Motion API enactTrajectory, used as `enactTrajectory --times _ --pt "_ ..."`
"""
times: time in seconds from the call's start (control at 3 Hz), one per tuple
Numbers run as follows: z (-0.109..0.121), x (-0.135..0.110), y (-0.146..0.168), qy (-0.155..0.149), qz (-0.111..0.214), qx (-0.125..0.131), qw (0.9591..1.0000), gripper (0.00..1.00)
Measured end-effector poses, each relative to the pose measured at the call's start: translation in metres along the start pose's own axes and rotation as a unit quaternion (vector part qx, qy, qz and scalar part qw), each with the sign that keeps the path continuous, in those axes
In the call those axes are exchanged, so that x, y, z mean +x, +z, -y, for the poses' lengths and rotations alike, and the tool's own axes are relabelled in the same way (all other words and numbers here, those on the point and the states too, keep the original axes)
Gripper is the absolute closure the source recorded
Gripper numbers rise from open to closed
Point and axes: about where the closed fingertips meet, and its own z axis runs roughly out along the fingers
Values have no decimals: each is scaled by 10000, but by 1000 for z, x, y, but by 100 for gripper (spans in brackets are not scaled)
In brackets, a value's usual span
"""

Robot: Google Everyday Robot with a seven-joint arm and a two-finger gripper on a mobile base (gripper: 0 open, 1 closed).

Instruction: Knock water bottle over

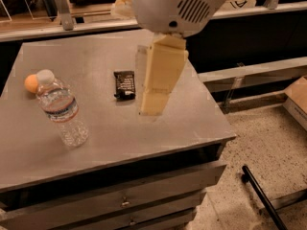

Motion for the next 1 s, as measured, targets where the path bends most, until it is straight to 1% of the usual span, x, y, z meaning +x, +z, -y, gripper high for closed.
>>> enactTrajectory --times 0.33,0.67,1.0 --pt "2 10 14 33 304 15 9995 0" --pt "21 1 53 -194 1401 122 9899 0" --pt "52 -22 84 -377 2535 343 9660 0"
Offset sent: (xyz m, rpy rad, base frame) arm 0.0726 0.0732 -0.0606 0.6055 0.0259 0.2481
